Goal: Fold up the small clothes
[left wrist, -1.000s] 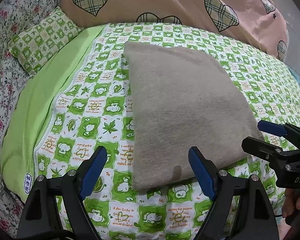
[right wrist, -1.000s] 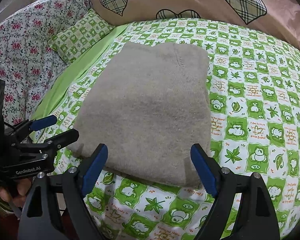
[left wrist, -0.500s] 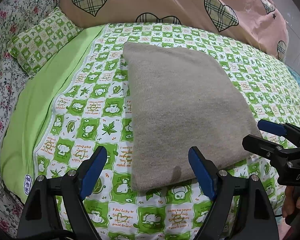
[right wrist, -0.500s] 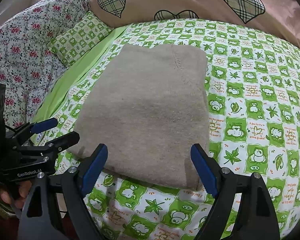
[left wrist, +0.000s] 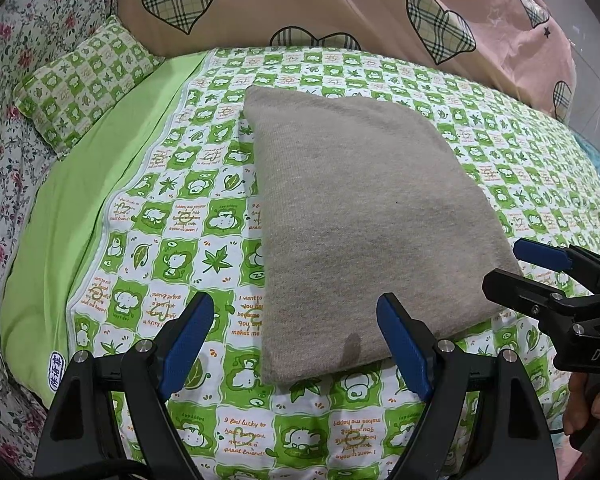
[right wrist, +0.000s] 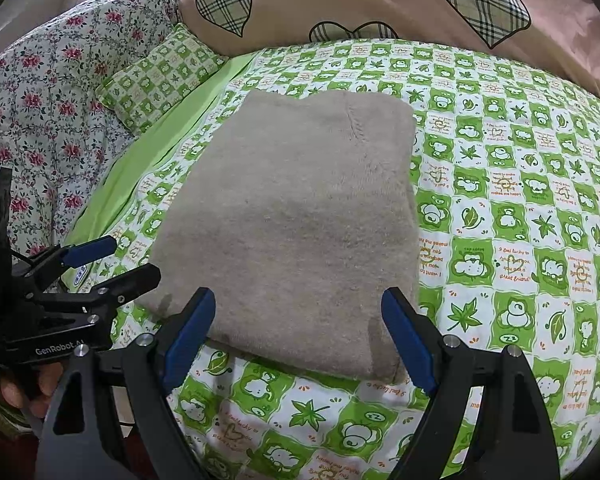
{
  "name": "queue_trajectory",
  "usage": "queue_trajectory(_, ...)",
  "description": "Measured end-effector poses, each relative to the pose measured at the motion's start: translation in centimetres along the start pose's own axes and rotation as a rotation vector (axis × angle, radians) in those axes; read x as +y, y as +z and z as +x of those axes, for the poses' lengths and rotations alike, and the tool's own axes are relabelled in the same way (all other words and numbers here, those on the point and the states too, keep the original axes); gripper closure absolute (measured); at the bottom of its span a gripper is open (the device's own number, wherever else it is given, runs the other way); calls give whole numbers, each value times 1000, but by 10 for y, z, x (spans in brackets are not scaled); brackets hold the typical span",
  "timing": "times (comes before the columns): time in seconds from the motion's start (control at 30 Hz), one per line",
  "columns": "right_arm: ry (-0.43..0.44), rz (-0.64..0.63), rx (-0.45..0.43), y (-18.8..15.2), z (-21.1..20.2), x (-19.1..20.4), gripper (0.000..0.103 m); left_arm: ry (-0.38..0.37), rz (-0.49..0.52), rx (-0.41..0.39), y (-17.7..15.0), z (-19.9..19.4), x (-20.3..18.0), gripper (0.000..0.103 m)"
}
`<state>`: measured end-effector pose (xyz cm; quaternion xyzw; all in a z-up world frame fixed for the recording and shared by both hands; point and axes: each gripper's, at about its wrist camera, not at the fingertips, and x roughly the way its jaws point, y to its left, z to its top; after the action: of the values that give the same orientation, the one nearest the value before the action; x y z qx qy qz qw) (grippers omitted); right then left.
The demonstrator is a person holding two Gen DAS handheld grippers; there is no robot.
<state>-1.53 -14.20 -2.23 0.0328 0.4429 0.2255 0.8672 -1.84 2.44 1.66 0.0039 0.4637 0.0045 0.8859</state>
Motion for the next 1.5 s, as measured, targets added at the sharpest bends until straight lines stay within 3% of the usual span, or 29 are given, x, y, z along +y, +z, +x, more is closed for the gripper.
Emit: queue_trajectory(1.5, 2, 34, -5, 10, 4, -9, 17, -12, 20, 3, 13, 8, 1, 19)
